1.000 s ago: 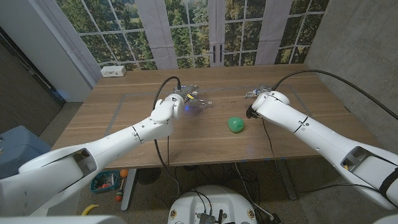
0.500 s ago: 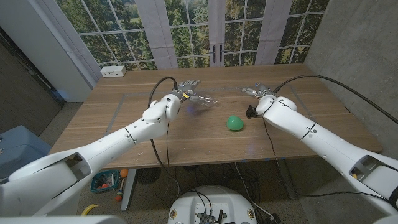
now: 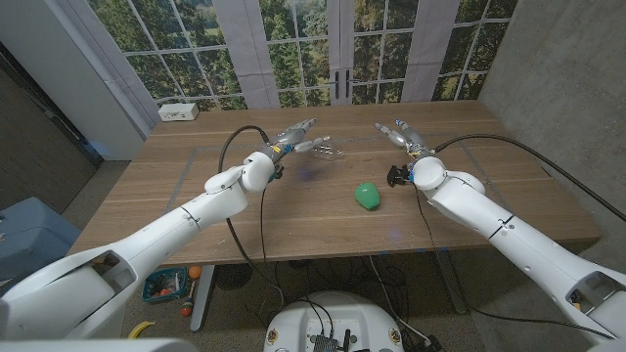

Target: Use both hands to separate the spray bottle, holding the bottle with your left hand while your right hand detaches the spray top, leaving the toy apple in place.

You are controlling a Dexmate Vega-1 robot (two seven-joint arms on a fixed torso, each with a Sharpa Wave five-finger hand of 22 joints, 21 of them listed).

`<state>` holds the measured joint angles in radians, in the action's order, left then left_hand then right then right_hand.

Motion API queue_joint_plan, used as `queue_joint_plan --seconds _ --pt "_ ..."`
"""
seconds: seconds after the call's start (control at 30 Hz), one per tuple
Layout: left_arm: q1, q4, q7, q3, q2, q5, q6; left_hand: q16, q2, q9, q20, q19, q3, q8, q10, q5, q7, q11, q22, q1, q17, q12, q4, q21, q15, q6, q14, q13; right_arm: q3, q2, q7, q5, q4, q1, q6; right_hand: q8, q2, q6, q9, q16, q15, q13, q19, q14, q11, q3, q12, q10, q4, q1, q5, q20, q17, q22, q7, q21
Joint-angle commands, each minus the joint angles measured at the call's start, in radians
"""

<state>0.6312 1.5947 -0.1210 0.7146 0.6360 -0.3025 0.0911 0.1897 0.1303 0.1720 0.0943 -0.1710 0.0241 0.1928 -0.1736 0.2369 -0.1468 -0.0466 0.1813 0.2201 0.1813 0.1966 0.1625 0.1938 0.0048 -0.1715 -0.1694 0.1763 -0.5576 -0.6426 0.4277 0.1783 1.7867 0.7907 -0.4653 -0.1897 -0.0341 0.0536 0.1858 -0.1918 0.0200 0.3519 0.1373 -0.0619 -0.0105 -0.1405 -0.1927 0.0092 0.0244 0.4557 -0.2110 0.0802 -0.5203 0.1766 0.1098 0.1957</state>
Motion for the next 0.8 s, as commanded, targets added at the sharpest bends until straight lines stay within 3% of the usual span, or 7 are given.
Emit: queue_joint_plan --seconds 0.03,0.2,0.27,0.33,0.43,0.53,0.8 --pt "0.037 -0.175 0.002 -0.103 -0.045 0.282 -0.324 0.007 0.025 -0.001 -0.030 -0.144 -0.006 0.007 -0.205 0.014 -0.008 -0.021 0.001 -0.063 0.000 0.012 0.021 0.012 -0.029 -0.110 -0.179 -0.002 0.075 0.032 -0.086 0.077 -0.128 0.065 0.448 -0.013 0.016 0.033 -0.001 0.002 -0.020 -0.013 -0.002 0.000 0.000 0.001 -0.011 0.027 0.020 -0.034 -0.003 -0.025 0.015 0.000 0.006 -0.003" --pt "0.044 -0.238 0.037 -0.127 -0.072 0.377 -0.428 0.006 0.061 -0.003 -0.090 -0.102 0.010 0.005 -0.159 0.041 0.015 -0.038 -0.001 -0.123 -0.005 0.015 0.025 0.022 -0.065 -0.066 -0.148 -0.004 0.099 0.062 -0.106 0.110 -0.175 0.082 0.561 -0.015 0.090 0.073 -0.004 -0.005 -0.052 -0.044 0.016 0.021 0.016 -0.003 -0.013 0.055 0.064 -0.104 -0.001 -0.080 0.049 -0.002 -0.011 0.004" --pt "0.046 -0.270 0.057 -0.136 -0.086 0.417 -0.476 0.004 0.077 -0.004 -0.132 -0.066 0.060 0.003 -0.124 0.074 0.048 -0.042 -0.005 -0.158 -0.008 0.012 0.026 0.025 -0.072 -0.026 -0.116 -0.005 0.108 0.075 -0.108 0.121 -0.190 0.090 0.601 -0.013 0.123 0.089 -0.005 -0.005 -0.069 -0.059 0.024 0.029 0.024 -0.006 -0.013 0.068 0.084 -0.136 -0.001 -0.102 0.067 -0.003 -0.042 0.004" --pt "0.050 -0.303 0.065 -0.146 -0.106 0.453 -0.526 -0.002 0.086 -0.004 -0.173 -0.035 0.142 0.002 -0.088 0.111 0.072 -0.024 -0.008 -0.177 -0.010 0.009 0.028 0.022 -0.069 0.020 -0.095 -0.006 0.116 0.084 -0.117 0.133 -0.204 0.097 0.640 -0.010 0.158 0.101 -0.007 -0.006 -0.092 -0.077 0.041 0.042 0.030 -0.009 -0.013 0.086 0.103 -0.168 -0.003 -0.129 0.087 -0.004 -0.082 0.007" --pt "0.048 -0.362 0.124 -0.160 -0.136 0.538 -0.600 -0.004 0.090 -0.004 -0.238 0.042 0.325 -0.002 -0.030 0.158 0.090 -0.002 -0.011 -0.183 -0.011 0.004 0.028 0.024 -0.082 0.087 -0.042 -0.006 0.129 0.103 -0.146 0.163 -0.235 0.106 0.715 -0.007 0.220 0.113 -0.007 -0.008 -0.126 -0.098 0.060 0.058 0.041 -0.035 -0.011 0.101 0.130 -0.202 -0.014 -0.172 0.110 -0.005 -0.101 0.009" --pt "0.049 -0.402 0.199 -0.173 -0.161 0.633 -0.641 -0.004 0.089 -0.004 -0.265 0.089 0.426 -0.005 -0.005 0.162 0.100 -0.005 -0.012 -0.172 -0.011 0.002 0.023 0.024 -0.086 0.122 -0.014 -0.006 0.140 0.118 -0.172 0.193 -0.257 0.114 0.770 -0.008 0.240 0.126 -0.007 -0.012 -0.146 -0.109 0.074 0.073 0.048 -0.062 -0.013 0.115 0.141 -0.212 -0.024 -0.194 0.122 -0.005 -0.103 0.011" --pt "0.070 -0.428 0.311 -0.205 -0.188 0.777 -0.669 -0.007 0.085 -0.004 -0.284 0.117 0.479 -0.011 0.001 0.156 0.092 -0.017 -0.012 -0.165 -0.011 -0.003 0.020 0.024 -0.097 0.126 -0.005 -0.006 0.162 0.149 -0.211 0.245 -0.276 0.137 0.853 -0.009 0.248 0.144 -0.007 -0.015 -0.157 -0.122 0.100 0.089 0.054 -0.112 -0.014 0.131 0.150 -0.220 -0.041 -0.212 0.136 -0.005 -0.095 0.016"
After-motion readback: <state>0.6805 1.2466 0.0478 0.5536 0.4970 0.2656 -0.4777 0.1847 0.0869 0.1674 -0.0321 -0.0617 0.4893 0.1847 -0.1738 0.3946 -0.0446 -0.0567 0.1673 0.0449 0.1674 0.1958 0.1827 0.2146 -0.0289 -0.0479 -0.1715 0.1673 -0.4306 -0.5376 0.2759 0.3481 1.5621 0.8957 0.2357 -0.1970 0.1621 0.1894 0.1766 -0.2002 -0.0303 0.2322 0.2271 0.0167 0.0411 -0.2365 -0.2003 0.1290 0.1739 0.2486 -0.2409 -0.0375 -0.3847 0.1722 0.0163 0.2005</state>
